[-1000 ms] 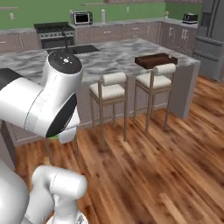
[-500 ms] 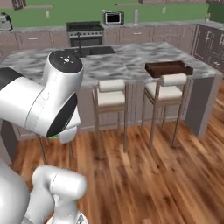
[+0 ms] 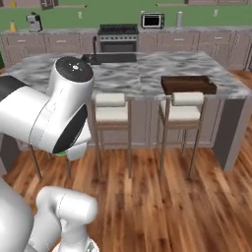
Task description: There is a tray on the dining counter. Grab the cup, mug, and pitcher and place them on the tray. The pitcher may be placed next to the tray if it cannot fit the tray.
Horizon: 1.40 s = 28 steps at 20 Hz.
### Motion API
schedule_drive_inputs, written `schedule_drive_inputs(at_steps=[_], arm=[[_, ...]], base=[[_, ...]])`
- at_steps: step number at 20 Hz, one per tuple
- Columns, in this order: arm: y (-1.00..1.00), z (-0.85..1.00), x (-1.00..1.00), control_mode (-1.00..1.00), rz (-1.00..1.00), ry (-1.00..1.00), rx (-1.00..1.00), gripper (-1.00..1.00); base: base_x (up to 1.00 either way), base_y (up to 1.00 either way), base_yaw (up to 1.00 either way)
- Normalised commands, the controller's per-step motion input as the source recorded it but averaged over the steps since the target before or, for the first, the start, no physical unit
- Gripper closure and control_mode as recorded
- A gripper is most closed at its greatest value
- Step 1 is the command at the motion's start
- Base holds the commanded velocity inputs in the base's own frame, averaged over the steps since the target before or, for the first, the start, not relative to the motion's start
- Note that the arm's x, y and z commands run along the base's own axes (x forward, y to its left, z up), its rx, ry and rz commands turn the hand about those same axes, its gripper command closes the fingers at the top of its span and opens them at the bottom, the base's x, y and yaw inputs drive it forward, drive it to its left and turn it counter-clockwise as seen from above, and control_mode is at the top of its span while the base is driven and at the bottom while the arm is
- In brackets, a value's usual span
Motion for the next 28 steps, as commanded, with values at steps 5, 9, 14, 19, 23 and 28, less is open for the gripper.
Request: schedule_drive_inputs(at_steps=[5, 9, 14, 19, 23, 28], arm=[[0.00, 0.00, 0.00, 1.00, 0.00, 0.00, 0.00, 1.00], [0.00, 0.00, 0.00, 1.00, 0.00, 0.00, 0.00, 1.00], [0.00, 0.00, 0.00, 1.00, 0.00, 0.00, 0.00, 1.00], [0.00, 0.00, 0.00, 1.00, 0.00, 0.00, 0.00, 1.00], [0.00, 0.00, 0.00, 1.00, 0.00, 0.00, 0.00, 1.00], [0.00, 0.00, 0.00, 1.00, 0.00, 0.00, 0.00, 1.00]], base=[[0.46, -1.00, 0.27], [0.54, -1.00, 0.10], [0.61, -1.00, 0.00], [0.78, -0.87, 0.02], [0.94, -0.58, 0.12], [0.93, -0.38, 0.29]])
